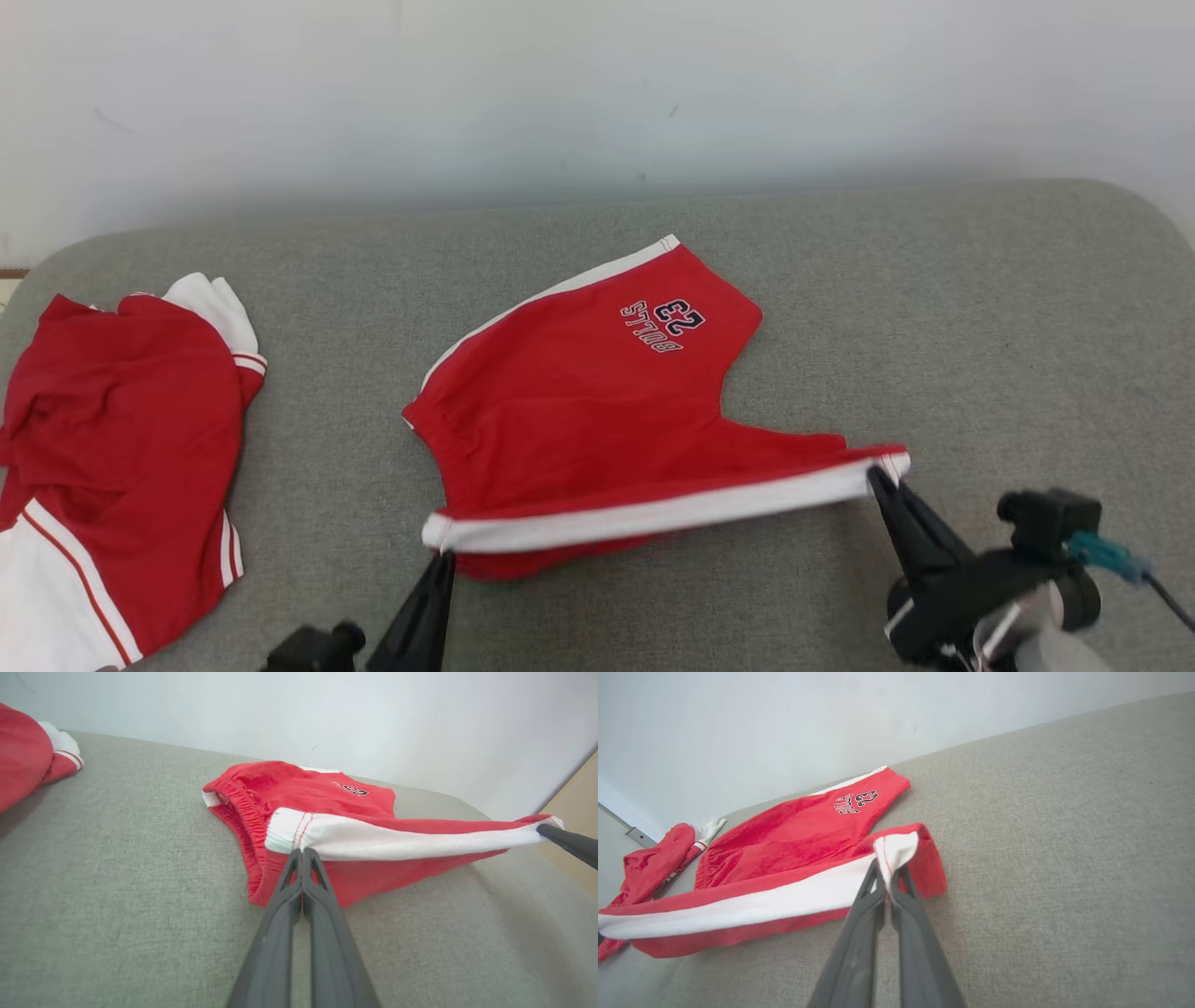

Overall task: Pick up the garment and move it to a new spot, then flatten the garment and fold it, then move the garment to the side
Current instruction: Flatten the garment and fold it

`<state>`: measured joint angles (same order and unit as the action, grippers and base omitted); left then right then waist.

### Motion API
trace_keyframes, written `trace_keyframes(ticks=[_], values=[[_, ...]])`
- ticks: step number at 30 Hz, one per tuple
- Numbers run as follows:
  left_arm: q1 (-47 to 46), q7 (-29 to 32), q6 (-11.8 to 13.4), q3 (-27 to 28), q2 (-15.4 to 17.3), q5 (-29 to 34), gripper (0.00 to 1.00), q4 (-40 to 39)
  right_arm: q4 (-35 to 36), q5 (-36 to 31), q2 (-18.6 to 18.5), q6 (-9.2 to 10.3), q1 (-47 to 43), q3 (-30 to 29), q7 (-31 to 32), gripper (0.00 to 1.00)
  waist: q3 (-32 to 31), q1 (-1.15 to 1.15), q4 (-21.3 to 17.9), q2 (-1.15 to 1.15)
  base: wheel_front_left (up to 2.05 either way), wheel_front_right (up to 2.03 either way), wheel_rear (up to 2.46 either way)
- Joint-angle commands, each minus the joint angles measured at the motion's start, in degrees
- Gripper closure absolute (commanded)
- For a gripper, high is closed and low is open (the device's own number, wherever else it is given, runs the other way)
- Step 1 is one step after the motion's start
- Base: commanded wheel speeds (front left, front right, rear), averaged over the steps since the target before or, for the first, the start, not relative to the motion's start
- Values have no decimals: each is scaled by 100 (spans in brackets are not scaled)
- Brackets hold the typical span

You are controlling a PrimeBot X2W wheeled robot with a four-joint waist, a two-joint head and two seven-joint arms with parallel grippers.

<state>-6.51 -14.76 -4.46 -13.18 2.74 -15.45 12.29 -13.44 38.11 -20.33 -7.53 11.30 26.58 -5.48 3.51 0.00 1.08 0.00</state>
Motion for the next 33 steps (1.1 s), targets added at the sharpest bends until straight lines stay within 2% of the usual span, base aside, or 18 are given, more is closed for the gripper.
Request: trace_keyframes(ticks=[1, 8, 13, 19, 33], values=[[-198, -46, -39, -6, 30, 63, 100, 63, -64, -64, -4, 7, 231, 40, 29, 100, 55, 0, 5, 0, 0, 0, 0], [-1336, -34, -165, 97, 131, 175, 100, 624, -735, -8, 100, 7, 1806, 381, 188, 100, 473, 0, -36, 0, 0, 0, 0], [-2109, -33, -220, 202, 230, 189, 100, 1065, -1573, 211, 242, 7, 3105, 708, 268, 100, 923, 0, 1, 0, 0, 0, 0], [-2927, -33, -251, 225, 201, 169, 100, 1542, -2624, 412, 434, 7, 4406, 1190, 248, 100, 1427, 0, 226, 0, 0, 0, 0], [-4009, -33, -291, 165, 34, 38, 100, 2242, -4462, 745, 796, 7, 5935, 1904, -142, 100, 2155, 0, 659, 0, 0, 0, 0]])
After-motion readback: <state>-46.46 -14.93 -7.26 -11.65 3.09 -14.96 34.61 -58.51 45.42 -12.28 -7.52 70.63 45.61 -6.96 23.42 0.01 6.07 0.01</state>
